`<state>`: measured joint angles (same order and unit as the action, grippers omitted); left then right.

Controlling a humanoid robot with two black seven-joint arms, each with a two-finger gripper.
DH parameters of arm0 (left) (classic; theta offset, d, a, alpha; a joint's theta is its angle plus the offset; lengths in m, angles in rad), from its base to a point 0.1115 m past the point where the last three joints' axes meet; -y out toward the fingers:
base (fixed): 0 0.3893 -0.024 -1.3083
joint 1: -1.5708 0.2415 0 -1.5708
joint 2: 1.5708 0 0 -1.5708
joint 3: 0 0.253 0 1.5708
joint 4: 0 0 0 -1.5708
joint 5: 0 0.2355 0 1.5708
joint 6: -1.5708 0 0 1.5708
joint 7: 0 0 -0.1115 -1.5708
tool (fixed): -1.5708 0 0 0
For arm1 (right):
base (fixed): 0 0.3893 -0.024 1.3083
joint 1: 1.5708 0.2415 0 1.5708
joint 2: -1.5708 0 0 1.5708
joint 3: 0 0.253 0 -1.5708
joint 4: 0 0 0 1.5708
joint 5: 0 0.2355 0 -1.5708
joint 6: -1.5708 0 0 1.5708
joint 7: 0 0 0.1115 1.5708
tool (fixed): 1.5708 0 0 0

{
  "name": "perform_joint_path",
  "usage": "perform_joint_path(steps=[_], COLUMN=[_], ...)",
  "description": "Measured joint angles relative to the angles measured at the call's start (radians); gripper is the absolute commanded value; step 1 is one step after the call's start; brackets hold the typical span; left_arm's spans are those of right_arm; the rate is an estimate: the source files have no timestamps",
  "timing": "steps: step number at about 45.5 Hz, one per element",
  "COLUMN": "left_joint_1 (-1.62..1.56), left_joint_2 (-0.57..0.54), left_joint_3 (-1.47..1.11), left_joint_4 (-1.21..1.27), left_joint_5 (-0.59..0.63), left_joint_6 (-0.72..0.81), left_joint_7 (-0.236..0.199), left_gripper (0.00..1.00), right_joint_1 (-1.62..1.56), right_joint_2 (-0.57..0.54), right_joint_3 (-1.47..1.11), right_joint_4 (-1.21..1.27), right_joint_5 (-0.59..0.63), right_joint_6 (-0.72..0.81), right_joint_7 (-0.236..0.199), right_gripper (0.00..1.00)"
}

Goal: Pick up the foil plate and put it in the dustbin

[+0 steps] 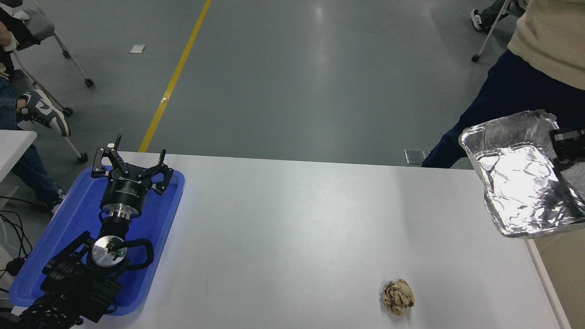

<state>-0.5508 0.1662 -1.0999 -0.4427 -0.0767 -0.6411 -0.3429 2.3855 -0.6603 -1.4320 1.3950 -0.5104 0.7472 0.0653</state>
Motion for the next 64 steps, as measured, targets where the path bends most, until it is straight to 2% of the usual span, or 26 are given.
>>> perform_joint_path(steps=[13,22,33,39,49,64], left_joint_1=[0.0,0.0,0.0,0.0,0.0,0.0], left_joint_2=[-0.001,-0.001,-0.001,-0.001,-0.001,-0.001], left_joint_3=[0.0,0.0,0.0,-0.001,-0.001,-0.002], left_joint_4=[0.001,0.0,0.001,0.001,0.001,0.001], left_joint_5=[0.0,0.0,-0.001,-0.001,-0.001,-0.001], left_joint_6=[0.0,0.0,0.003,0.004,0.004,0.005], left_joint_7=[0.0,0.0,-0.002,-0.002,-0.002,-0.003], left_gripper=[1.0,1.0,1.0,1.0,1.0,1.0], right_joint_1=[-0.061,-0.215,-0.508,-0.667,-0.884,-1.261], right_joint_2=[-0.1,-0.198,-0.253,-0.251,-0.213,-0.115], right_joint_3=[-0.004,0.069,0.257,0.325,0.373,0.392], right_joint_4=[-0.083,-0.261,-0.527,-0.632,-0.767,-1.077], right_joint_5=[-0.116,-0.314,-0.468,-0.535,-0.597,-0.588], right_joint_6=[0.025,0.029,-0.005,-0.094,-0.272,-0.526], right_joint_7=[0.017,0.09,0.17,0.192,0.203,0.208], right_gripper=[0.0,0.0,0.0,0.0,0.0,0.0])
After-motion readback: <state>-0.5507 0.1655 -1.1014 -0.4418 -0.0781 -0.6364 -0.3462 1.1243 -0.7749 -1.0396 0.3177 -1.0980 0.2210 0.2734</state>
